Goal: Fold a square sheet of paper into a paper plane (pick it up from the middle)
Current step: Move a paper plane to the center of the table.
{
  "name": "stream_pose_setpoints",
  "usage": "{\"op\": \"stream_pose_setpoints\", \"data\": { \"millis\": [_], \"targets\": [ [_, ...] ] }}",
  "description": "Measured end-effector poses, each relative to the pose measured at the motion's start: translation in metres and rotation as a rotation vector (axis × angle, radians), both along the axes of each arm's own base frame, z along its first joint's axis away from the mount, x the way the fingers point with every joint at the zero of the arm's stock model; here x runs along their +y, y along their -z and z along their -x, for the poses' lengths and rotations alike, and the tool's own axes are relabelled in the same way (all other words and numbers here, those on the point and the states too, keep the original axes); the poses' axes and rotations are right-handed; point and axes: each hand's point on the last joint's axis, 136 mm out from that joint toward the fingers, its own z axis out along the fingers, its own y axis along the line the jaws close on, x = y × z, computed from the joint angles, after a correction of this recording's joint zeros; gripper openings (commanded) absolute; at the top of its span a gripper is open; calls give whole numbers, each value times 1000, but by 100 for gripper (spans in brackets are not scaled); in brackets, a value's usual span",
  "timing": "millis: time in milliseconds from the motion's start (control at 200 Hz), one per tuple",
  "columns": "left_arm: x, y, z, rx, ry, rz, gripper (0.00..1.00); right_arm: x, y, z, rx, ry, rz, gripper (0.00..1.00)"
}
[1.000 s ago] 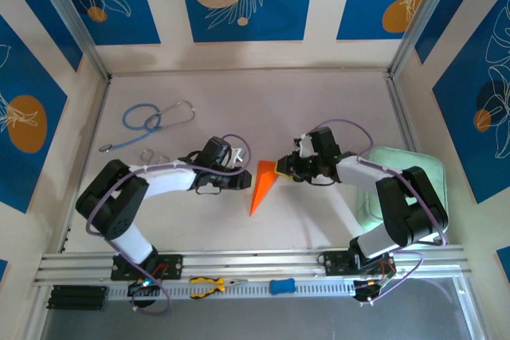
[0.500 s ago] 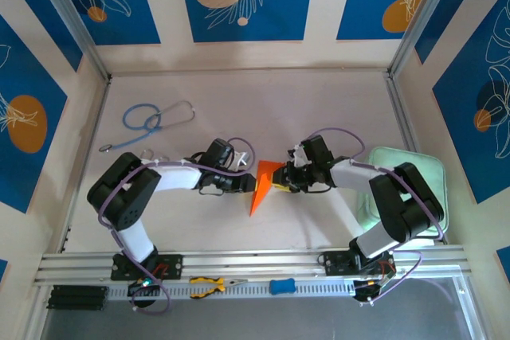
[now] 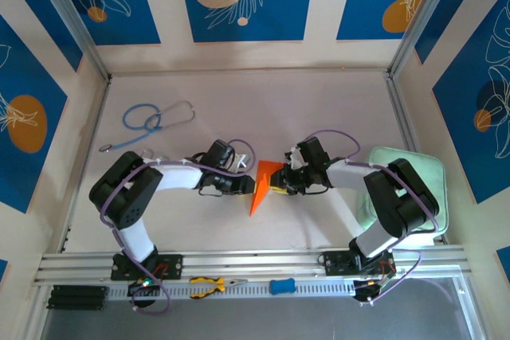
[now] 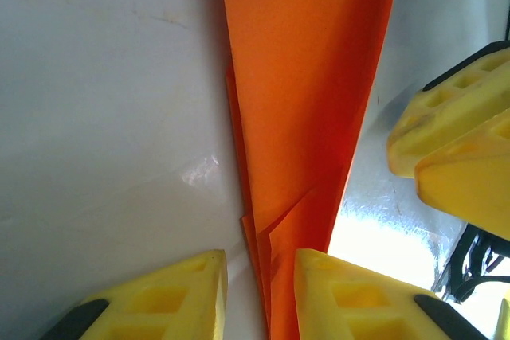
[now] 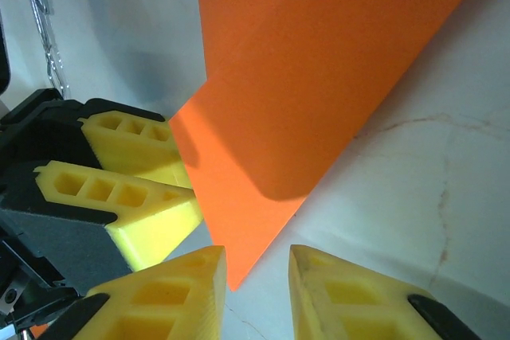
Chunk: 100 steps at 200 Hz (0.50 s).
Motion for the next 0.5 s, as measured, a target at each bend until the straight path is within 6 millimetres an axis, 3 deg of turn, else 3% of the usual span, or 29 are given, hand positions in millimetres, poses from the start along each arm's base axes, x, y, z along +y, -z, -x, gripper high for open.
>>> {"op": "stream_pose_setpoints", "data": {
  "millis": [500],
  "targets": [
    [-9,-1,0,29,1,37,27,7,6,5,20,-23,-11,21]
  ]
}}
